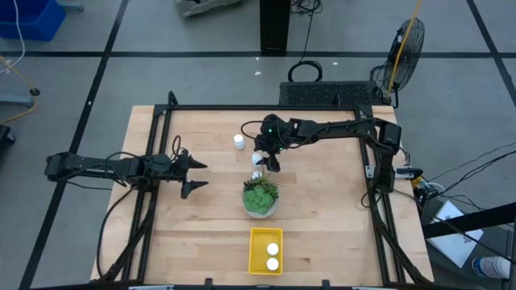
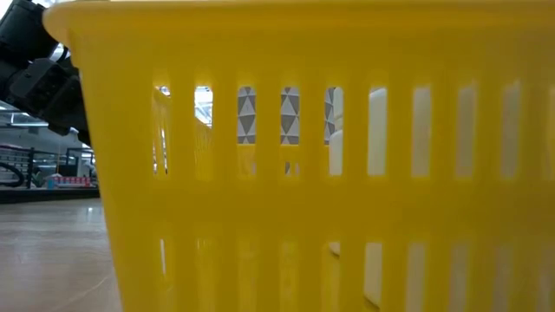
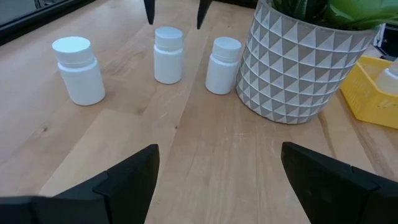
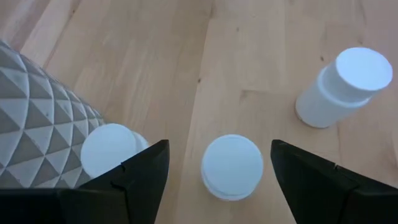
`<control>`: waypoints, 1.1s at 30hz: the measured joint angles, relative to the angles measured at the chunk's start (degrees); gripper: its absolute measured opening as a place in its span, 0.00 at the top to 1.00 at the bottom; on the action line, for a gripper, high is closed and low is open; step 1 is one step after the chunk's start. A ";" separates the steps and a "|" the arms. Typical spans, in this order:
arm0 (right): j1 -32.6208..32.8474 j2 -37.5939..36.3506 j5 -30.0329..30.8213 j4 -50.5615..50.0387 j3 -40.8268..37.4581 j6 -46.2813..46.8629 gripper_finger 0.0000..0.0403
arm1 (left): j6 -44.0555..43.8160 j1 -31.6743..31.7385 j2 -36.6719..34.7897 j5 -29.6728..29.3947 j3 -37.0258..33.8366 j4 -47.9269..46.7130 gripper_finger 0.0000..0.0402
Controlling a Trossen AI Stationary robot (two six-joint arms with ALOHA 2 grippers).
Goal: Pick and place pill bottles into a basket
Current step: Put the white pill bottle into the yellow bin
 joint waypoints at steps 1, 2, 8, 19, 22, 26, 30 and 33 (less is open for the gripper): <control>-0.07 0.00 -0.02 -0.14 0.00 -0.14 0.32 | -0.01 0.00 0.00 0.10 0.00 -0.04 0.15; -0.08 0.00 -0.02 -0.29 0.00 -0.17 0.33 | -0.01 0.01 0.00 0.26 0.00 -0.02 0.15; -0.10 0.00 1.39 0.22 0.00 -1.01 0.32 | -0.69 -0.02 0.06 0.50 0.01 -0.74 0.15; -0.92 0.00 2.79 -0.82 0.02 -0.38 0.33 | -0.91 0.01 0.07 0.58 0.01 -0.89 0.15; -0.94 0.00 2.84 -1.12 0.02 -0.39 0.32 | -0.91 -0.02 0.04 0.56 0.01 -0.92 0.15; -0.87 0.00 2.78 -0.95 0.02 -0.31 0.32 | -0.91 -0.01 0.04 0.56 0.01 -0.92 0.15; -0.89 0.67 2.79 -0.28 0.10 -0.32 0.33 | -0.97 -0.01 0.04 0.54 0.01 -0.94 0.15; -0.87 0.85 2.79 -0.60 0.02 -0.36 0.32 | -0.97 0.01 0.04 0.53 0.01 -0.95 0.15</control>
